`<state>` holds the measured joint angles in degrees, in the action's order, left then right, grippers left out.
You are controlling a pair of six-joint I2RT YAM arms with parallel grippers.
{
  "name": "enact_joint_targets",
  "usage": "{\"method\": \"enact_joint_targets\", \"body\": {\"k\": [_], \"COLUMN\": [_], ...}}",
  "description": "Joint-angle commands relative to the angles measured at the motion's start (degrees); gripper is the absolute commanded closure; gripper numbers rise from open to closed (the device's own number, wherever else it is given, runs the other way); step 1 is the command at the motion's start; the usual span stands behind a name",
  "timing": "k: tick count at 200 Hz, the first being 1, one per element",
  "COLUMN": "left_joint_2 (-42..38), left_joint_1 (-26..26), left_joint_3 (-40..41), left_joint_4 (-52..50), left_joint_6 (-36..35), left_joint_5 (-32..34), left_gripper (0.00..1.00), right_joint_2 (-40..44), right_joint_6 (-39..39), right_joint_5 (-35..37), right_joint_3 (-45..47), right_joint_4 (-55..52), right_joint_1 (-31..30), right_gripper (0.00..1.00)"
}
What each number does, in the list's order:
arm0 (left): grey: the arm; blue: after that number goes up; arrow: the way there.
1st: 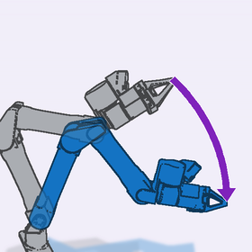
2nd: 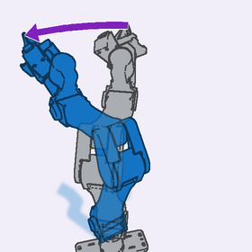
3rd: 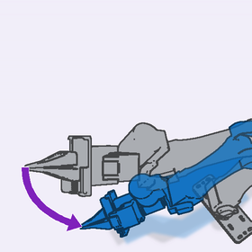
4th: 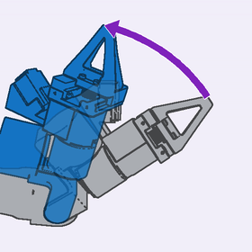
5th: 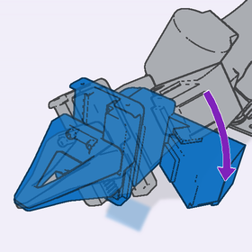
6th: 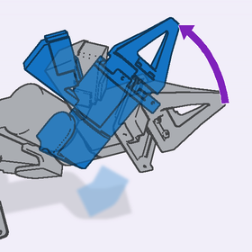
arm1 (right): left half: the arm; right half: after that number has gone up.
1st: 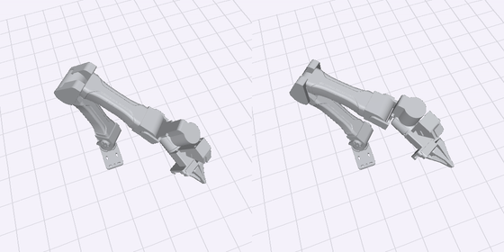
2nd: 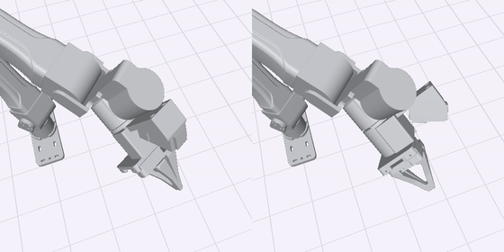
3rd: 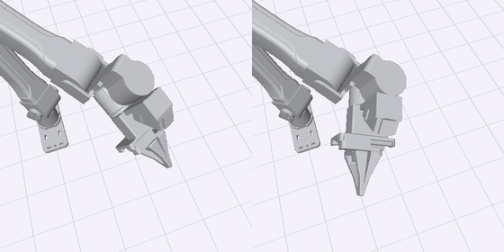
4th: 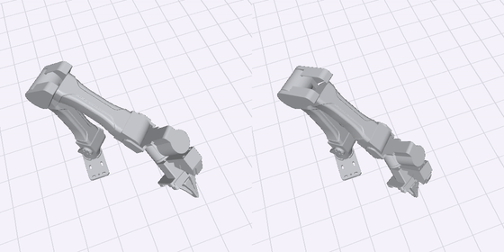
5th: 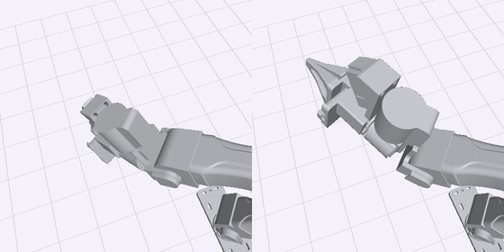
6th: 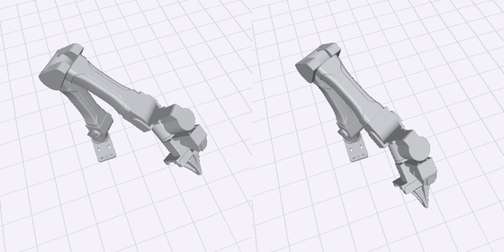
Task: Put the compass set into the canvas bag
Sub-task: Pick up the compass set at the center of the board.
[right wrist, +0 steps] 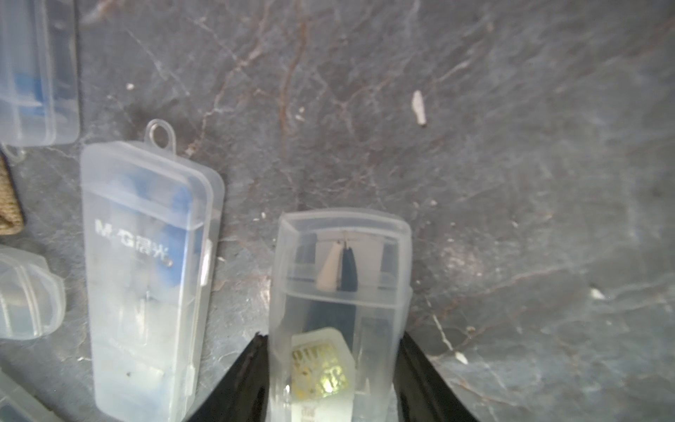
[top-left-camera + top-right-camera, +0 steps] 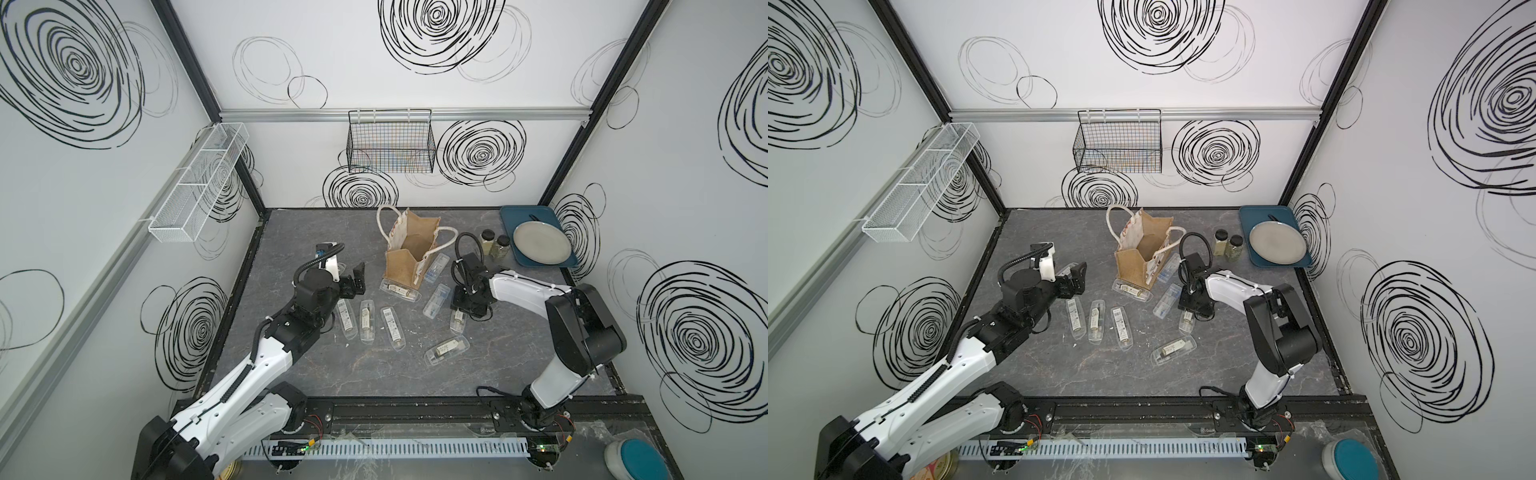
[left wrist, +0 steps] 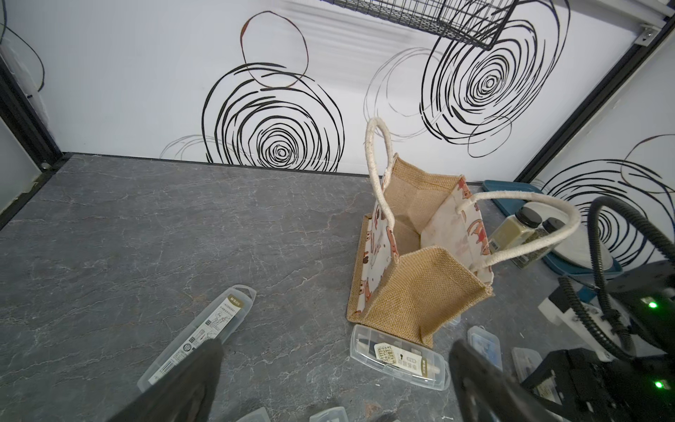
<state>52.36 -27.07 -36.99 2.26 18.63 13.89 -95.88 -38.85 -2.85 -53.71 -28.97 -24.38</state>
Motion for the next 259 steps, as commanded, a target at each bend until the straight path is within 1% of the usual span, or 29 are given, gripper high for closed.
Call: {"method": "enact_joint_targets", "body": {"k": [1, 44, 73, 103, 135, 177, 196, 210, 224, 245, 259], "left_joint_2": [-1.0, -1.6, -1.6, -1.6, -0.9, 1.0, 1.3, 1.5, 1.7, 1.9, 1.8], "left_joint_1": [0.5, 1.2, 1.8, 2.0, 2.0, 1.8, 1.6, 1.5, 1.4, 0.9, 0.5], "left_joint_3": [0.0, -1.0, -1.7, -1.7, -1.8, -2.6, -2.7, -2.7, -2.7, -2.6, -2.6], "left_joint_4": [-0.6, -1.6, -2.0, -1.8, -1.3, -0.6, -0.4, -0.3, -0.3, -0.3, -0.6], "left_joint_6": [0.9, 0.7, 1.0, 1.2, 1.5, 2.2, 2.4, 2.6, 3.0, 3.3, 3.2], "left_joint_5": [-0.5, -0.9, -0.9, -1.0, -0.6, -1.7, -1.7, -1.4, -1.3, -1.2, -0.4], "left_gripper": [0.01, 0.01, 0.01, 0.01, 0.01, 0.01, 0.01, 0.01, 0.01, 0.01, 0.01], "right_joint_2": [1.3, 6.7, 12.5, 18.9, 23.6, 29.2, 31.7, 31.9, 29.9, 23.9, 19.1], "right_joint_6": [-1.5, -0.6, -0.2, 0.5, 0.8, 1.2, 3.0, 2.9, 2.9, 4.4, 6.4], "right_joint_5": [-3.1, -3.3, -2.6, -2.2, -2.0, -0.8, -0.4, 0.5, 0.7, 2.0, 2.7], "right_joint_3": [3.3, 4.1, 4.7, 5.0, 4.3, 0.0, -3.9, -7.7, -12.4, -20.9, -26.2], "right_joint_4": [0.2, -0.7, -1.3, -3.9, -7.3, -12.8, -12.5, -12.0, -11.5, -10.8, -8.4], "right_joint_1": [2.5, 5.0, 6.0, 7.3, 7.7, 7.6, 7.0, 5.8, 4.3, 0.6, -1.4], "right_gripper": [0.47, 0.48, 0.51, 0.51, 0.51, 0.51, 0.51, 0.52, 0.52, 0.51, 0.51]}}
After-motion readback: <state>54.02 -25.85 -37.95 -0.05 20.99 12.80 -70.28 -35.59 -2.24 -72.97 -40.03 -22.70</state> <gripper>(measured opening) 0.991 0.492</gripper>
